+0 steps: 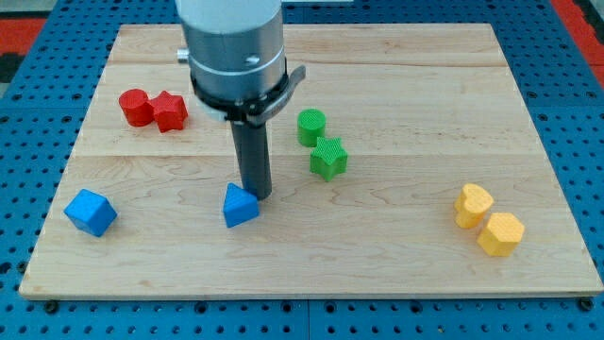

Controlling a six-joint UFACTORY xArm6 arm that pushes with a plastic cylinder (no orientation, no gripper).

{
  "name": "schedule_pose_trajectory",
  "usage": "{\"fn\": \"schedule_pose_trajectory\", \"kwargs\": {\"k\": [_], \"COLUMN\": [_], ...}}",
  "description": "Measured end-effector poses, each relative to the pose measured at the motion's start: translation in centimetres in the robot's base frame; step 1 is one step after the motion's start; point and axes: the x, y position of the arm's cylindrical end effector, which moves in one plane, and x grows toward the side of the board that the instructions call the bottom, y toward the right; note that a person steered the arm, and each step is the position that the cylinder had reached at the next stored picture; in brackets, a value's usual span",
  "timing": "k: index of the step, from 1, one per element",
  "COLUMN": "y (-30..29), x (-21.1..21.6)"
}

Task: Move away from the blue triangle

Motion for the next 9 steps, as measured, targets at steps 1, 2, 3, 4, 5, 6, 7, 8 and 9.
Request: {"fn": "schedule_pose_trajectory", "kwargs": {"k": [1, 2, 3, 4, 5, 6, 7, 8, 9], "y": [-1.3, -5.9, -10.3, -7.1, -0.4, 1.2, 0.7, -0.3, -0.3], "x": [1.8, 2.4, 1.9, 1.1, 0.7, 0.6, 0.7, 0.9, 0.9]}}
